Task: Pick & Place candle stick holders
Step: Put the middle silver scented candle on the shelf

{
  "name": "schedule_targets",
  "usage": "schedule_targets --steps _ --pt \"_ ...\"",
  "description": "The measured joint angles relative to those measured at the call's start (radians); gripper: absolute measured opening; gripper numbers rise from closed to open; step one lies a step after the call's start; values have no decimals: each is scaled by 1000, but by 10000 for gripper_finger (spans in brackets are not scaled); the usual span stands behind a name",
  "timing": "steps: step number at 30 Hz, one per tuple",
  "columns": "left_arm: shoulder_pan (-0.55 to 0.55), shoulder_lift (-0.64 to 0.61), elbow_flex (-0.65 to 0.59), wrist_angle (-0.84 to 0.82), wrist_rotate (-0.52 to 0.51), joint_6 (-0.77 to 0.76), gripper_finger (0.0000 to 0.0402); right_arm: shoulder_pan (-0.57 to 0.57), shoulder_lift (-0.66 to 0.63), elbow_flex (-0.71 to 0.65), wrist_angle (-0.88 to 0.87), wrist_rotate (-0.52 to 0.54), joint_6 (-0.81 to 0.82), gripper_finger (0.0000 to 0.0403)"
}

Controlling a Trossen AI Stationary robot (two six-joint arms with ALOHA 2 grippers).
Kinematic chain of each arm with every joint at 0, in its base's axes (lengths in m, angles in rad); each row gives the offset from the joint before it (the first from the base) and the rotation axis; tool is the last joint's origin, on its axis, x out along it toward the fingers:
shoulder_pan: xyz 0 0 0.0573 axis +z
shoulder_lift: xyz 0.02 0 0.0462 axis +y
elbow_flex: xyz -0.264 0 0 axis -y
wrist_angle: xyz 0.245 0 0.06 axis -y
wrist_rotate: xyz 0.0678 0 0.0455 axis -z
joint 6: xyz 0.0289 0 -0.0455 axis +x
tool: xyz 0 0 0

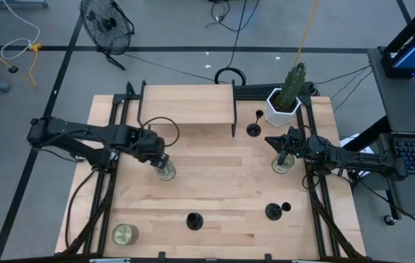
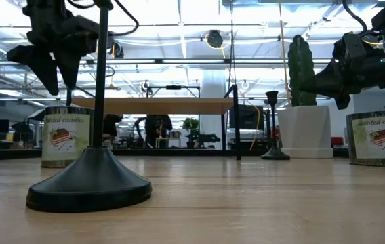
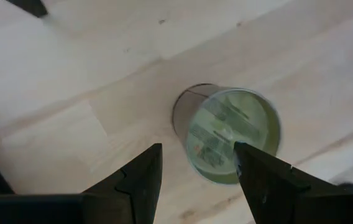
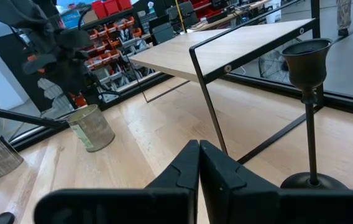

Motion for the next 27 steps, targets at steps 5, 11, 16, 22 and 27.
schedule_targets --steps 5,11,16,22,27 --pt "24 29 -2 -14 16 -5 205 0 0 0 0 0 0 6" --pt "23 43 -3 -2 35 2 205 0 0 0 0 0 0 6" --pt "23 42 -2 1 50 23 205 0 0 0 0 0 0 6" --pt "23 40 -2 4 49 37 205 0 0 0 0 0 0 6" --pt "36 52 -3 0 41 49 205 0 0 0 0 0 0 6"
